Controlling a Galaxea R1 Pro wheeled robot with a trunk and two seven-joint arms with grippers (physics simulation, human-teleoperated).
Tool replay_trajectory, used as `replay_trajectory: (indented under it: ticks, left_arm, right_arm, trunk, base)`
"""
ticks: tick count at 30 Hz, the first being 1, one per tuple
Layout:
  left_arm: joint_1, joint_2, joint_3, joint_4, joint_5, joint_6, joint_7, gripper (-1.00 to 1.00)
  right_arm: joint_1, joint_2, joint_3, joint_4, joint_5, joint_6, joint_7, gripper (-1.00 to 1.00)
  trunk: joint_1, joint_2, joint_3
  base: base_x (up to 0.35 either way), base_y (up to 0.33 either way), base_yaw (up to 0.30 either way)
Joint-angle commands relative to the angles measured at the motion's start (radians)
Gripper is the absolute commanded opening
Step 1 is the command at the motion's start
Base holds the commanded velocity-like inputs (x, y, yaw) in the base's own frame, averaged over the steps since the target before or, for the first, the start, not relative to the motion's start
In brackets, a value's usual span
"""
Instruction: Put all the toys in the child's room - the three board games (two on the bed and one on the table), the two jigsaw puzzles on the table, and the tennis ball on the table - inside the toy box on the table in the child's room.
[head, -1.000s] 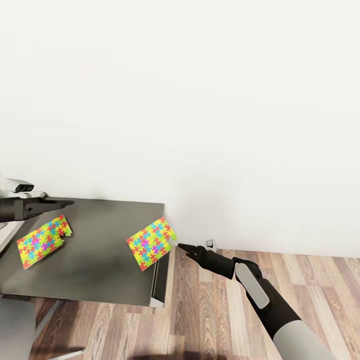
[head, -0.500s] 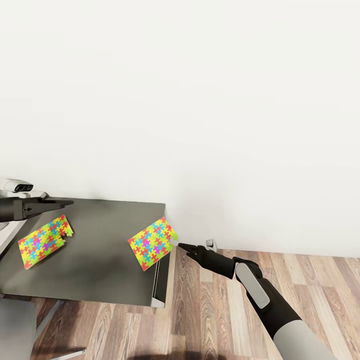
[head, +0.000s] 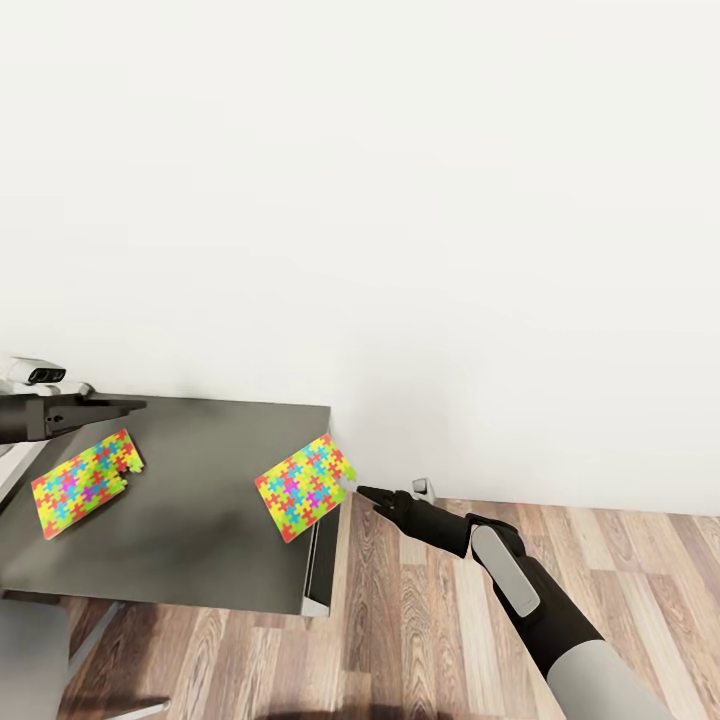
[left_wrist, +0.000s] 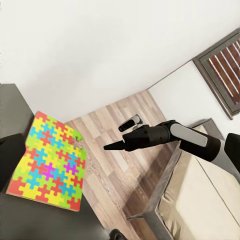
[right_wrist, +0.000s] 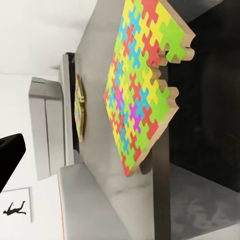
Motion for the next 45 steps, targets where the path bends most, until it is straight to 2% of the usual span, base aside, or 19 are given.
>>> replay_trajectory:
  ticks: [1,37,45]
  left_arm:
    - [-0.001,0.000,0.000,0.000,0.000,0.011,-0.004,1.00]
    - [-0.001,0.001,0.004,-0.003,0.000,0.011,-0.004,1.00]
    - [-0.001,0.002,0.008,-0.003,0.001,0.012,-0.004,1.00]
  right_arm:
    - [-0.001,-0.001,0.001,0.000,-0.004,0.003,0.000,1.00]
    - [-0.001,-0.001,0.000,0.000,-0.004,0.003,0.000,1.00]
    - [-0.003,-0.001,0.000,0.000,-0.004,0.003,0.000,1.00]
  trunk:
    - [0.004,-0.008,-0.004]
    - [0.142,-0.260,-0.117]
    - [0.142,-0.260,-0.117]
  base:
    - [0.000,0.000,0.000]
    - [0.000,0.000,0.000]
    - [0.000,0.000,0.000]
